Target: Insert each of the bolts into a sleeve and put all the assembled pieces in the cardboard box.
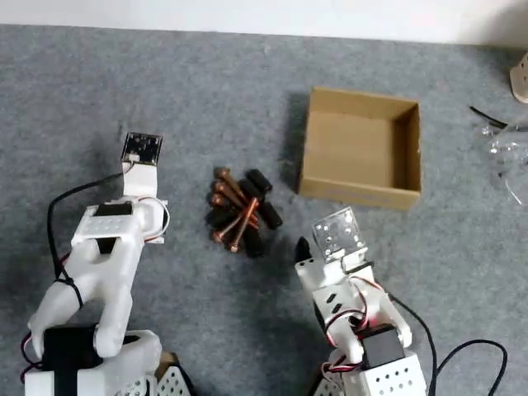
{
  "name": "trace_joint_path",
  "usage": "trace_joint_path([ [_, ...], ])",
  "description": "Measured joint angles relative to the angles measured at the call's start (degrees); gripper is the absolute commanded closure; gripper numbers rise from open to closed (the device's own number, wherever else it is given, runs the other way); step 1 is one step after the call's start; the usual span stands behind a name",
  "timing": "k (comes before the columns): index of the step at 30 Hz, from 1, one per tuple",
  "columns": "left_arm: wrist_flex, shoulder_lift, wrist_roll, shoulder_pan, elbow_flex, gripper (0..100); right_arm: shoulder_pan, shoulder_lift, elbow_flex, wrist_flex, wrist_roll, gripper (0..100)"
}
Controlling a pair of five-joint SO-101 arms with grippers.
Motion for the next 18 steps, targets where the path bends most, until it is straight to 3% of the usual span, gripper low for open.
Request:
trace_joint_path([
  [9, 0.0, 0.2, 0.0, 0.0, 0.0, 96, -0.5, 2.3, -5.5, -0.3, 0.0, 92.4],
  [18, 0.0, 0.2, 0.0, 0.0, 0.0, 96, -4.0, 36.1, -27.3, -0.4, -2.4, 92.4],
])
